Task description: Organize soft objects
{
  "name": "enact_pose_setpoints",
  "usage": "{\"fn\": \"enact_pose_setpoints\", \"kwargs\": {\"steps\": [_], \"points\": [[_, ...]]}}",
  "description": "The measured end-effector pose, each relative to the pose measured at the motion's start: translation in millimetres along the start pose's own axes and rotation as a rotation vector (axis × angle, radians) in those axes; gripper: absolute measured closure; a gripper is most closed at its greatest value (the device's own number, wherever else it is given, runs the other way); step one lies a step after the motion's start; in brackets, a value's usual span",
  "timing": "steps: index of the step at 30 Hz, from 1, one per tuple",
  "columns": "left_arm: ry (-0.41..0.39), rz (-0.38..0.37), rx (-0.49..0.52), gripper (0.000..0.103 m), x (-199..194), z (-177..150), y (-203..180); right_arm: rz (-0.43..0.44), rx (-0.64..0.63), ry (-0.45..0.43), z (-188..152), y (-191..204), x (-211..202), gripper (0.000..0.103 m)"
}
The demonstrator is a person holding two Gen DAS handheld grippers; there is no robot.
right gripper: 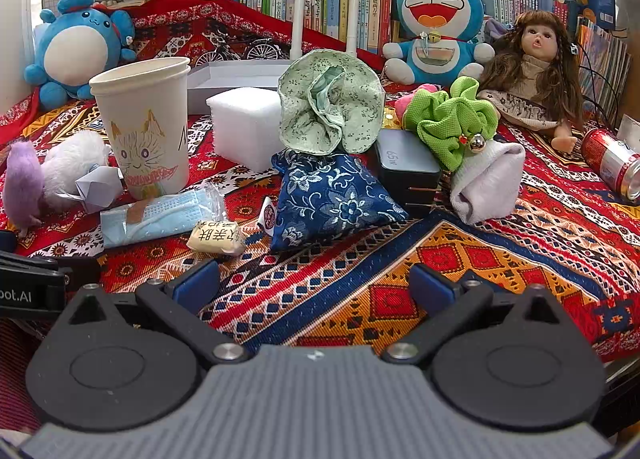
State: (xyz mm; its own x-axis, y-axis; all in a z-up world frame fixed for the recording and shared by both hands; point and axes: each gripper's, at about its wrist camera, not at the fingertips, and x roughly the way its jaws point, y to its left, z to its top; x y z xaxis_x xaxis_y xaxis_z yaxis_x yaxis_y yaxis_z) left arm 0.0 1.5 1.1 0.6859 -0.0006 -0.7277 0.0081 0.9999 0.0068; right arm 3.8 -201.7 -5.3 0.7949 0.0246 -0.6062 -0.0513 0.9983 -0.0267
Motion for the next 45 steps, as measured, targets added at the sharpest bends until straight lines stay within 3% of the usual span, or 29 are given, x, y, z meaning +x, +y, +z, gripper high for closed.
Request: {"fn": "enact_pose_setpoints", "kwargs": {"steps": [27,35,45], "points": [[-0.011,-0.003,0.001,0.0,-1,-1,0,0.002,-0.002,0.0,0,1,0,0.0],[-0.08,-0.02,0.002,0.0,-2,-9,10,0.034,-0.012,-0.008,-2,-5,-1,0.0],[-0.112,-0.04,-0.032,0.001,-8,-11,17,0.042,-0.015,-0.03,-4,-6,1,0.0]]}}
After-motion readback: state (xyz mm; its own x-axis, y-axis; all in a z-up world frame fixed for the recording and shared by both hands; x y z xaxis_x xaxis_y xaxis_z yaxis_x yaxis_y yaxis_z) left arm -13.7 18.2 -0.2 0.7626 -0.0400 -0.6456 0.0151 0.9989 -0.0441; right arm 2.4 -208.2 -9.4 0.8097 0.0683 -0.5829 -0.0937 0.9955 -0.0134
